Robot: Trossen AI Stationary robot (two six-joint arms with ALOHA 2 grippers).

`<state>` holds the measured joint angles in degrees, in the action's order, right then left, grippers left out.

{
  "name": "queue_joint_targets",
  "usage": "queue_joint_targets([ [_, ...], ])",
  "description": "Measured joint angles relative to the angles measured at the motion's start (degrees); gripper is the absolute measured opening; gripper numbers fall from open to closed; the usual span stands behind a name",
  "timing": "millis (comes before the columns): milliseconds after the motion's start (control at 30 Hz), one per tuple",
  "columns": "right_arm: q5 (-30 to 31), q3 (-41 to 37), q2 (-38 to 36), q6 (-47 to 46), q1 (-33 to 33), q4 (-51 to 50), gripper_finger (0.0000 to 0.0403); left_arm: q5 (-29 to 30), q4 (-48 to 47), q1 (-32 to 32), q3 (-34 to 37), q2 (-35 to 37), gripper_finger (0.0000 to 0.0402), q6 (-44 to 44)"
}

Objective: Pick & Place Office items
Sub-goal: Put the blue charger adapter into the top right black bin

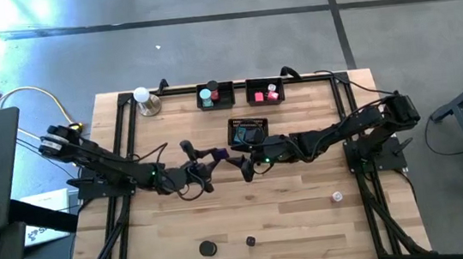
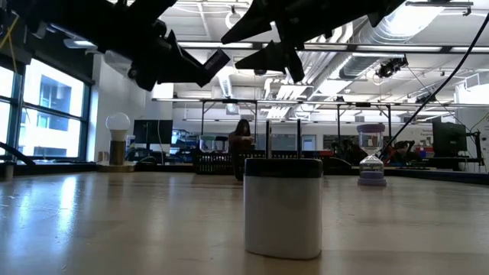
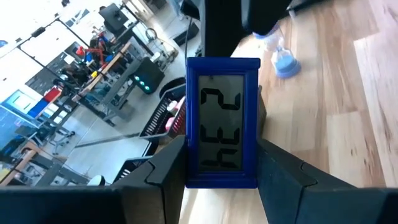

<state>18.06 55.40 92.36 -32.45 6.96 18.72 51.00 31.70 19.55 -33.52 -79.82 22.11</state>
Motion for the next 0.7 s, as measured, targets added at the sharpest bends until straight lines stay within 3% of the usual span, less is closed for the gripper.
queue_joint_targets([
  [700,0.60,0.00,0.00,1.10,0.00,-0.02,0.0230,-4.22,4.71,-1.95,0.00,-0.50,0.0151,-0.05],
])
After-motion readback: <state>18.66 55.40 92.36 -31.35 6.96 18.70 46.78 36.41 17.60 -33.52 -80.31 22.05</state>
